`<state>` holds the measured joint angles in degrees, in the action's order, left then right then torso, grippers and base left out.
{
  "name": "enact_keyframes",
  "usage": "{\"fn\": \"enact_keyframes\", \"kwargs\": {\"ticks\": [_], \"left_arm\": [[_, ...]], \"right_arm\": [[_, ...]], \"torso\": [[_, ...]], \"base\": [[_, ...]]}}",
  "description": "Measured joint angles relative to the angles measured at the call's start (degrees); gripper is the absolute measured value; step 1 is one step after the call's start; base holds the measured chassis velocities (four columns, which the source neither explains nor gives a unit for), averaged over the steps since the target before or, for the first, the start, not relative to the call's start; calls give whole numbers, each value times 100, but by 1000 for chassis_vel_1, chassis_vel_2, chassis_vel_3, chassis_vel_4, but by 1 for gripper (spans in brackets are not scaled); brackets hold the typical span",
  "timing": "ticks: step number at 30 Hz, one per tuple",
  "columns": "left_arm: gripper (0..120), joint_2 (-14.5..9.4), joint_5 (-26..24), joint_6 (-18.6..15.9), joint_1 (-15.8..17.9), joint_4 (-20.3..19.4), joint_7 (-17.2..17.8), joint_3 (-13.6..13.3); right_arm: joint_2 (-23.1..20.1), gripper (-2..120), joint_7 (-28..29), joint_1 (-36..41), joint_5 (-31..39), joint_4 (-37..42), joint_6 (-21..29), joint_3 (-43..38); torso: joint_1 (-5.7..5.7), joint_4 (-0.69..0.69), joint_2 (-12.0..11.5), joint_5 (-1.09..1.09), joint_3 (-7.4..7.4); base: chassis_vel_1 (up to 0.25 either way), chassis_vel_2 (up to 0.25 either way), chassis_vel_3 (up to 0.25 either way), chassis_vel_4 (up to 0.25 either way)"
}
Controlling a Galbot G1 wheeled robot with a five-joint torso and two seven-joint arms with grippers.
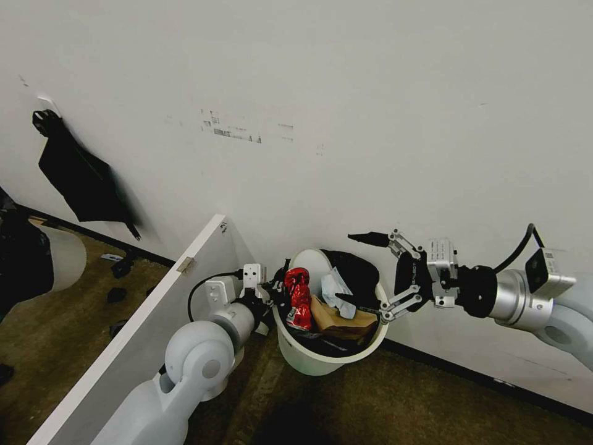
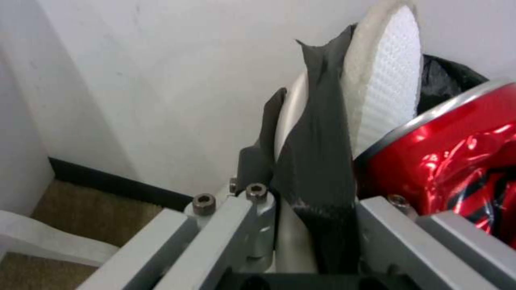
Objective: Pick up the trash bin and place the garbage on the floor into it.
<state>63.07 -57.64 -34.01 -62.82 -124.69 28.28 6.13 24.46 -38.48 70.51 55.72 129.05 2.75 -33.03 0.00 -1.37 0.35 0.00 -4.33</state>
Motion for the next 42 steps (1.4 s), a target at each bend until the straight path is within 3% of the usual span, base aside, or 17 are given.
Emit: {"fn": "enact_keyframes", "kwargs": {"ticks": [10,16,22,42], "left_arm": [[4,-213,-148,-17,-105,-243,42,149],[4,-554,-364,-22,-296,-464,54,359],[4,-718,-379,-8,-455,-614,59,481],[4,-744,-347,-6,-690,-855,147,460]], "right_arm": [[-94,100,74,9,149,20,-164,-117],[54,100,83,158,124,7,-384,-218],[215,100,145,169,50,-56,-448,-200],[486,100,193,117,-139,-409,-543,-32]], "torso": [[0,0,0,0,0],[0,0,0,0,0],[0,0,0,0,0],[0,0,0,0,0]], "base": [[0,0,0,0],[0,0,0,0],[0,0,0,0],[0,0,0,0]]}}
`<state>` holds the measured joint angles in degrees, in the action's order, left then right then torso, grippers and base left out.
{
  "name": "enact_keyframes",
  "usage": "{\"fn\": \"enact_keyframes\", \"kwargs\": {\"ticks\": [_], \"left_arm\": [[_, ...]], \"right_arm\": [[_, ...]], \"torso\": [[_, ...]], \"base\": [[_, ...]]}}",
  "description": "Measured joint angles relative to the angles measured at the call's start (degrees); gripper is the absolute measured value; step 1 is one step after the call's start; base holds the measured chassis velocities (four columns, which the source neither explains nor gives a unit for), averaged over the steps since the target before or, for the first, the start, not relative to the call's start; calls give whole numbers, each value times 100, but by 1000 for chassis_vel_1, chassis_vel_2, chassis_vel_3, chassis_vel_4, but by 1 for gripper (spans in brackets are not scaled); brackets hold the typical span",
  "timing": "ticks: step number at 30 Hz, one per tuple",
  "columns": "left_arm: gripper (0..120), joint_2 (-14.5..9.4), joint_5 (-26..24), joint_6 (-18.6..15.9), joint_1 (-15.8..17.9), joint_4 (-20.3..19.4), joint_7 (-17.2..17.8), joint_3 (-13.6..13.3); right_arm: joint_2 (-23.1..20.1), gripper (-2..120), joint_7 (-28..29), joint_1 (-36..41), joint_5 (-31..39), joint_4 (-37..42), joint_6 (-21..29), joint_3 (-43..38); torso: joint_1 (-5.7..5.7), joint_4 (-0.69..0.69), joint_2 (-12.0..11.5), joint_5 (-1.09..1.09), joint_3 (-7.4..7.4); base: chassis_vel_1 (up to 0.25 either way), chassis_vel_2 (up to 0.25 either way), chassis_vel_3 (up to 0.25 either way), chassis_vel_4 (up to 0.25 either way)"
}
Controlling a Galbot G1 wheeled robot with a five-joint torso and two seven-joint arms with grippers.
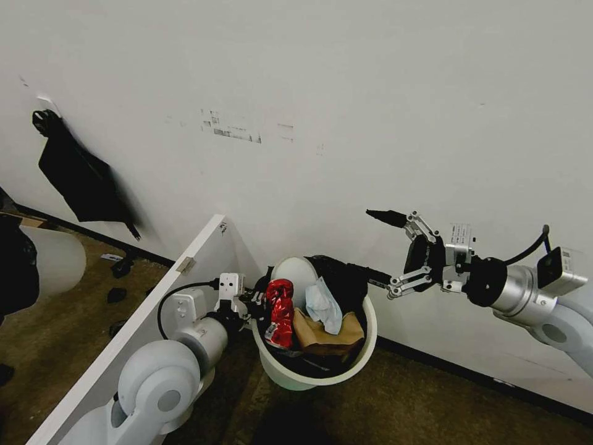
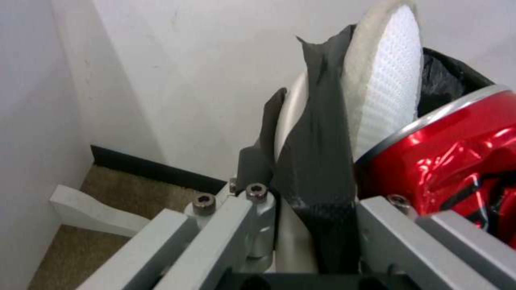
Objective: Pick up the trash bin and place the garbage on the floor into it.
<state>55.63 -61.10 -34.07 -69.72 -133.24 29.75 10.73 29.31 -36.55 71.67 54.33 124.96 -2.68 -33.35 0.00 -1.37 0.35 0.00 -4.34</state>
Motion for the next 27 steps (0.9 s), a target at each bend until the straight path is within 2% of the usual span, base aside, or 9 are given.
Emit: {"fn": "enact_keyframes", "kwargs": {"ticks": [9,27], "left_arm": [[4,19,9,0,-2,-19,13,-44],[4,-126,-196,-19,-151,-331,138,-39]], "right_arm": [[18,100,67,18,-31,-54,10,43],[35,100,141,9,-48,-244,47,100]], "torso": [[0,0,0,0,0],[0,0,0,0,0]], "base": [[0,0,0,0],[0,0,0,0]]}}
